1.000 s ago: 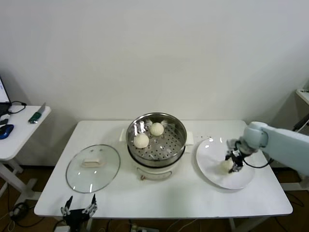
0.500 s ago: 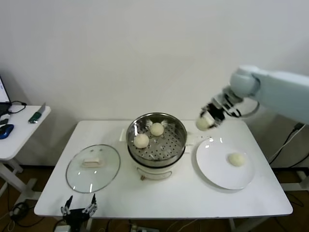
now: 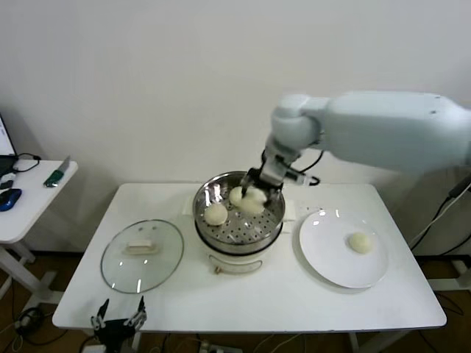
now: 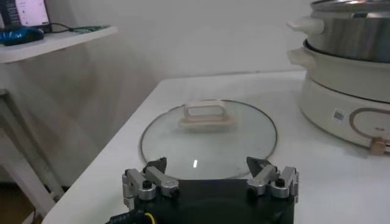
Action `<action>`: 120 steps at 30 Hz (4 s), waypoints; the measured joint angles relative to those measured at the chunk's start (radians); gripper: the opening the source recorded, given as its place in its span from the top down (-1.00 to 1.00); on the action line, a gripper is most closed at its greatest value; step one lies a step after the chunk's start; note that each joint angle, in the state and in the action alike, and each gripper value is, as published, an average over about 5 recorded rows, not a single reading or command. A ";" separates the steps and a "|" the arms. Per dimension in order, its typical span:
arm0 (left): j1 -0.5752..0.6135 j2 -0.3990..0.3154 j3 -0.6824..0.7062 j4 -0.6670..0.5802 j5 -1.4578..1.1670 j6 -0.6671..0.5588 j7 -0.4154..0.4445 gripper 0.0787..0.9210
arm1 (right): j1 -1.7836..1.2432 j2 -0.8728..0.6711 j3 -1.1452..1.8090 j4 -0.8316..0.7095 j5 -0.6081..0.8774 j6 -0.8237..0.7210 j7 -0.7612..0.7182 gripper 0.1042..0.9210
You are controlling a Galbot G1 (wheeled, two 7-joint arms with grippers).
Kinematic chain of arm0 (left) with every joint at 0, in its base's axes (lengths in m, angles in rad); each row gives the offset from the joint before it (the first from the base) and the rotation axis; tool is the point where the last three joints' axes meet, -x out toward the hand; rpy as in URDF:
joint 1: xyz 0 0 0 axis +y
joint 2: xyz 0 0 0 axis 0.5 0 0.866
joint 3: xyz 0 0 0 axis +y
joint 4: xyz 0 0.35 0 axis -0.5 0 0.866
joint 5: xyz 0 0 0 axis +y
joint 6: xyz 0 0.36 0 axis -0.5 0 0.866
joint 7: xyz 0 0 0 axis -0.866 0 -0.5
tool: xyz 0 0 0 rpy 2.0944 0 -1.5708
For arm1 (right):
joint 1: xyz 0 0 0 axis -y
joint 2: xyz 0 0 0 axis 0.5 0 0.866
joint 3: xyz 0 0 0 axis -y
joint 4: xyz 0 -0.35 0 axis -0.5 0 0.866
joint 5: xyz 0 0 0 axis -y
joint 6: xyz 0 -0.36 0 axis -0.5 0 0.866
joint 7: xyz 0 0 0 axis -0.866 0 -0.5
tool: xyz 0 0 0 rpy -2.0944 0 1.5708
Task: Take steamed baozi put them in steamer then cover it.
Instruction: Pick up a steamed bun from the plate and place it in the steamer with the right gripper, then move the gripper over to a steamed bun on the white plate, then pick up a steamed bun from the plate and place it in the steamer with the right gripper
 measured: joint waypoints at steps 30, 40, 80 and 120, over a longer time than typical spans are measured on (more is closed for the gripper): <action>0.005 0.001 0.003 -0.008 -0.005 -0.005 -0.006 -0.77 | -0.194 0.146 -0.016 -0.141 -0.162 0.036 0.076 -0.68; -0.004 0.003 0.005 -0.005 -0.005 -0.001 -0.005 -0.77 | -0.098 0.056 -0.020 -0.157 -0.040 0.034 0.032 -0.76; 0.010 0.004 -0.010 0.007 -0.006 0.001 -0.006 -0.77 | -0.502 -0.475 0.218 -0.485 0.022 -0.383 -0.062 -0.76; 0.010 0.002 -0.011 0.013 -0.007 0.001 -0.012 -0.77 | -0.622 -0.364 0.343 -0.633 -0.039 -0.394 -0.071 -0.24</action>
